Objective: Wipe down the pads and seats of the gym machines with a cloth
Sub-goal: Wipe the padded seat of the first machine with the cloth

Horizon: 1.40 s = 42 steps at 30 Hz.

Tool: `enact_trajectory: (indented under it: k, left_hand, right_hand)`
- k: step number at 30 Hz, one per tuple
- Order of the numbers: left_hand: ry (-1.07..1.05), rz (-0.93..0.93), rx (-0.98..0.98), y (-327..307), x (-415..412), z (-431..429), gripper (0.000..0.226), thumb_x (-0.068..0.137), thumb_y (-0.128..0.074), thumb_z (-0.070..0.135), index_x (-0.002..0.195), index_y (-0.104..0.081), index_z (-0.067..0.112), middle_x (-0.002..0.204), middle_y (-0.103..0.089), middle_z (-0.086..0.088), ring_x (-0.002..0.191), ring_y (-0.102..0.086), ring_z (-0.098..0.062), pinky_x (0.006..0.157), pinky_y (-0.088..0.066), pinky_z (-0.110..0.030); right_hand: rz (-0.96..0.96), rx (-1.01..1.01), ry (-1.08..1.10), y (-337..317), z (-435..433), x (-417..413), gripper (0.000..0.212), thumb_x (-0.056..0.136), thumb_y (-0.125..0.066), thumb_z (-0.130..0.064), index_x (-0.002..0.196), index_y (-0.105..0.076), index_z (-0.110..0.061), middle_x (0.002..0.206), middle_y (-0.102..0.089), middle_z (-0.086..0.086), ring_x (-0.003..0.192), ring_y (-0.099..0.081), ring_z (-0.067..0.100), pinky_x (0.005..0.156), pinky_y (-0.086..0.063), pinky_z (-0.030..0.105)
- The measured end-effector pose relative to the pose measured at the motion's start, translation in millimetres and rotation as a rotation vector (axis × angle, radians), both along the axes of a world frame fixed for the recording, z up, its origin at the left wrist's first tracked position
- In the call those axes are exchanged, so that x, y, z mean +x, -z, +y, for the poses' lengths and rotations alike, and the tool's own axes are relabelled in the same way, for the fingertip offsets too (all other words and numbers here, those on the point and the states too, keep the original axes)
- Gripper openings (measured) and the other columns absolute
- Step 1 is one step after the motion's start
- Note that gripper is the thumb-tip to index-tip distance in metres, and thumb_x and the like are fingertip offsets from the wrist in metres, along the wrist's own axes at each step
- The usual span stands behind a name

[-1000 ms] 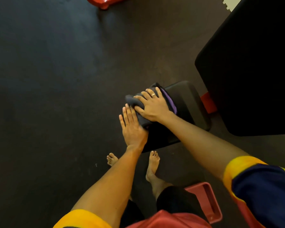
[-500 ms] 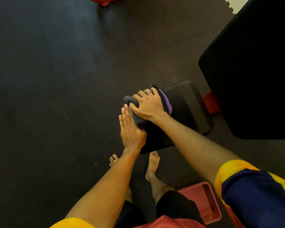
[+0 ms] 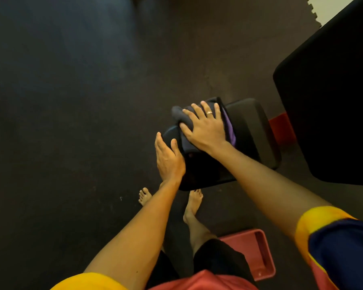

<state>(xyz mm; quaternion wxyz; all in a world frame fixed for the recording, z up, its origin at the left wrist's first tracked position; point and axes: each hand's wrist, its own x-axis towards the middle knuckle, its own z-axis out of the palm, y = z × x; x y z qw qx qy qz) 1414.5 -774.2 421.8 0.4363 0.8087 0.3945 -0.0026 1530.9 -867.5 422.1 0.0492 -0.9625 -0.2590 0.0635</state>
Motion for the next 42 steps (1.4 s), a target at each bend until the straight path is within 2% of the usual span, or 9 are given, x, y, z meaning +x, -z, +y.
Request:
enact_trajectory:
  k: [9,15,17,20,24,31,33,38,42]
  left_hand:
    - [-0.059,-0.039,-0.128,6,-5,7,0.054,0.108,-0.033,0.040,0.158,-0.022,0.023,0.161,-0.035,-0.005,0.143,-0.040,-0.024,0.111,-0.036,-0.038]
    - [-0.085,-0.087,-0.130,12,-4,6,0.051,0.108,-0.034,0.037,0.156,-0.027,0.020,0.155,-0.043,-0.007,0.136,-0.048,-0.026,0.109,-0.042,-0.040]
    - [-0.029,-0.087,-0.080,12,-6,6,0.054,0.108,-0.039,0.032,0.158,-0.024,0.017,0.155,-0.041,-0.010,0.136,-0.046,-0.027,0.104,-0.040,-0.032]
    - [0.032,-0.092,-0.103,13,-13,9,0.068,0.102,-0.052,0.029,0.159,-0.017,0.020,0.158,-0.037,-0.010,0.140,-0.043,-0.028,0.110,-0.043,-0.044]
    - [-0.001,-0.089,-0.136,6,-7,9,0.055,0.109,-0.032,0.036,0.159,-0.018,0.017,0.162,-0.029,-0.008,0.146,-0.034,-0.025,0.114,-0.036,-0.037]
    - [-0.033,-0.189,-0.239,17,-13,15,0.057,0.107,-0.046,0.031,0.158,-0.024,0.020,0.157,-0.040,-0.005,0.141,-0.042,-0.018,0.110,-0.040,-0.021]
    - [-0.059,-0.222,-0.308,20,-13,19,0.055,0.107,-0.042,0.035,0.158,-0.027,0.020,0.157,-0.041,-0.004,0.142,-0.042,-0.017,0.116,-0.039,-0.035]
    - [-0.048,-0.203,-0.407,16,-9,25,0.053,0.109,-0.038,0.036,0.159,-0.025,0.022,0.160,-0.035,-0.003,0.142,-0.036,-0.012,0.105,-0.035,-0.020]
    - [-0.093,-0.206,-0.474,20,-15,25,0.049,0.111,-0.029,0.033,0.158,-0.029,0.020,0.158,-0.039,-0.005,0.143,-0.038,-0.016,0.109,-0.036,-0.025]
  right_hand:
    - [-0.024,0.088,-0.340,-4,-59,-75,0.063,0.103,-0.042,-0.052,0.160,-0.031,-0.027,0.169,-0.023,0.001,0.158,-0.013,0.023,0.125,-0.014,0.054]
    - [0.113,0.110,-0.253,-8,8,-29,0.056,0.099,-0.035,-0.048,0.151,-0.046,-0.034,0.161,-0.040,-0.006,0.153,-0.028,0.019,0.124,-0.012,0.051]
    - [0.239,0.051,-0.244,-16,45,-8,0.052,0.095,-0.036,-0.049,0.138,-0.060,-0.033,0.146,-0.057,-0.006,0.141,-0.045,0.020,0.118,-0.021,0.047]
    - [0.246,-0.058,-0.349,-20,66,9,0.050,0.093,-0.035,-0.060,0.119,-0.067,-0.033,0.122,-0.067,-0.002,0.113,-0.061,0.024,0.094,-0.039,0.041]
    - [0.190,-0.092,-0.207,-15,38,36,0.055,0.093,-0.032,-0.066,0.110,-0.069,-0.030,0.109,-0.071,0.001,0.099,-0.066,0.025,0.073,-0.038,0.036]
    - [0.083,0.111,-0.247,-12,49,-22,0.053,0.086,-0.038,-0.057,0.120,-0.069,-0.030,0.121,-0.068,-0.003,0.114,-0.061,0.024,0.104,-0.034,0.046]
    - [0.060,0.145,-0.293,-11,28,-12,0.054,0.088,-0.044,-0.057,0.131,-0.064,-0.033,0.130,-0.065,-0.005,0.123,-0.057,0.020,0.109,-0.032,0.044]
    - [0.080,-0.036,-0.050,-14,19,12,0.058,0.090,-0.038,-0.063,0.131,-0.063,-0.031,0.131,-0.064,-0.002,0.126,-0.054,0.024,0.111,-0.029,0.046]
    - [0.035,0.074,-0.015,-7,45,-39,0.060,0.091,-0.040,-0.058,0.140,-0.060,-0.028,0.146,-0.057,0.003,0.141,-0.043,0.028,0.122,-0.016,0.055]
